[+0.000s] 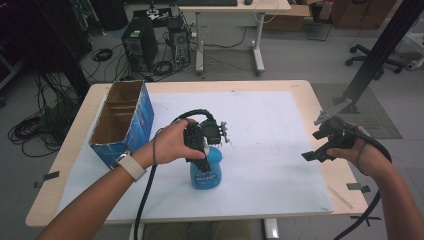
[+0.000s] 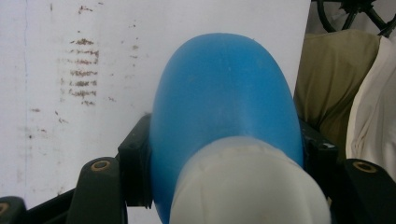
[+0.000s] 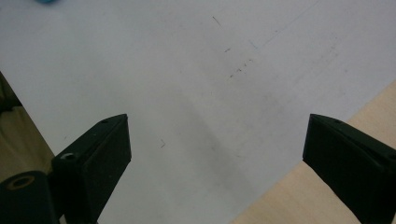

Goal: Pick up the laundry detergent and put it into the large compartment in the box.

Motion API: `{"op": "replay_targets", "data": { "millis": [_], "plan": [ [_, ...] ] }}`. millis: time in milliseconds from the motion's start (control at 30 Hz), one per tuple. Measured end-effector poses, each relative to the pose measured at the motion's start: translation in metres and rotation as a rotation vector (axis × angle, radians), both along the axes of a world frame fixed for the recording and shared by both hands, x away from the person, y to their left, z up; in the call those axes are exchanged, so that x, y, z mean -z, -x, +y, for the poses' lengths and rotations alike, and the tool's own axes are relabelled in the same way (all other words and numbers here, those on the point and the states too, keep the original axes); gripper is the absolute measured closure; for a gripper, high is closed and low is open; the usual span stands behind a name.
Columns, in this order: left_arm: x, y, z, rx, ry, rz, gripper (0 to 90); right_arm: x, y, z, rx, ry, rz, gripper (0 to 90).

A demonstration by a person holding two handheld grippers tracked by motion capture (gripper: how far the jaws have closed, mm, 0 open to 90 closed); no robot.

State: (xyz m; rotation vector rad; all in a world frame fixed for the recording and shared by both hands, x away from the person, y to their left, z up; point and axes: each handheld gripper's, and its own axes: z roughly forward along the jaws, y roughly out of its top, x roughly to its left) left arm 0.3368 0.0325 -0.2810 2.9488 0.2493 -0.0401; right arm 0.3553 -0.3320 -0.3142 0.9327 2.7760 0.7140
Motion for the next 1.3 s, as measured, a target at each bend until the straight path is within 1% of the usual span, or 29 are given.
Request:
{"op": "replay_targets", "data": {
  "millis": [200,467,833,900,1033,1200,1300],
  "plan": [
    [-0.004,0.001,0.001,-0.006,0.001,-0.005,37.2,0.000,0.000,0.001,-0.003,-0.001,-0.002,7.8],
    [-0.013,0.003,0.004,-0.024,0.008,-0.014,37.1,-0.001,0.000,0.002,-0.005,-0.001,-0.003,7.8],
    [-0.025,0.007,0.006,-0.042,0.000,-0.028,37.2,-0.002,0.002,0.002,-0.005,-0.003,-0.009,7.8],
    [-0.026,0.007,0.006,-0.056,0.008,-0.030,37.2,-0.003,0.002,0.002,-0.006,-0.004,-0.011,7.8],
    [-0.031,0.008,0.008,-0.068,0.018,-0.031,37.2,-0.003,0.003,0.001,-0.004,-0.004,-0.012,7.8],
    [-0.036,0.008,0.009,-0.083,0.018,-0.038,37.2,-0.003,0.003,0.002,-0.006,-0.006,-0.011,7.8],
    [-0.041,0.009,0.010,-0.096,0.027,-0.045,37.2,-0.004,0.004,0.002,-0.007,-0.005,-0.015,7.8]
  ]
}}
